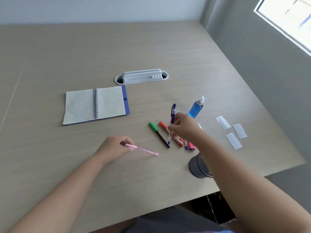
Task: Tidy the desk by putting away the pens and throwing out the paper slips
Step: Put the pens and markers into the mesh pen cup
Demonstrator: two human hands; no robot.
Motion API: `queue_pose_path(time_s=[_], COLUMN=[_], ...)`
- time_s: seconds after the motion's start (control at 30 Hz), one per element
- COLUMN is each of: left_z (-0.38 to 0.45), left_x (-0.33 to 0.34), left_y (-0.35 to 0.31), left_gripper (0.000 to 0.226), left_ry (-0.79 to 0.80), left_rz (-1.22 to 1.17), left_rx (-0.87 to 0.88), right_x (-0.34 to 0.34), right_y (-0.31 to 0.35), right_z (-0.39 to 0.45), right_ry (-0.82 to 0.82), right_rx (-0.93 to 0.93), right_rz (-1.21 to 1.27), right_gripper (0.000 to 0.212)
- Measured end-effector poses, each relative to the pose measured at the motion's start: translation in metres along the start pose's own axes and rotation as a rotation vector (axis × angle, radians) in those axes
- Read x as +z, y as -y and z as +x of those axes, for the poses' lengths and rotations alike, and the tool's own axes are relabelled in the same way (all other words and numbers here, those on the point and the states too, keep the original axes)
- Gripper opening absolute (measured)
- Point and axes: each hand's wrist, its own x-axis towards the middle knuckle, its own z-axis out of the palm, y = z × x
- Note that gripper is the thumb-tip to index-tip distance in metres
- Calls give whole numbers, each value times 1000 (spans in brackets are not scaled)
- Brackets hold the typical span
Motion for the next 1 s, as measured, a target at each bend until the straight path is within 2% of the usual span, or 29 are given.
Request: queue_pose_path(time_s=[0.1, 0.23, 0.33, 0.43, 0.57, 0.67, 0.8, 0.9, 1.0], left_z=[-18, -39, -48, -47, -41, -36, -34, -22, -1], left_x=[0, 7, 23, 45, 70, 88, 103, 105, 110], left_y=[-32, -89, -130, -160, -180, -180, -183, -169, -147], left_gripper=[11, 16, 14, 12, 15, 20, 44, 34, 18], left_ry=[-146, -237, -179, -113, -60, -70, -140, -301, -374], left_rz=[-233, -388, -352, -232, -55, -9, 106, -6, -100], left_rx=[-41, 58, 177, 272, 329, 267, 140, -78, -278], right_x=[-45, -81, -84, -77, -74, -83, -108, -119, -108], right_y=[-27, -83, -121, -144, -150, -148, -140, -129, -112], right_z=[-28, -59, -69, -72, -72, -71, -60, -30, 12], right_ry=[-102, -224, -173, -69, -44, -3, 9, 17, 144], right_rx=[-17, 17, 94, 82, 59, -5, -115, -124, -141], right_rz=[92, 106, 136, 70, -36, 33, 114, 96, -21], right_gripper=[10, 10, 7, 1, 23, 20, 36, 33, 25])
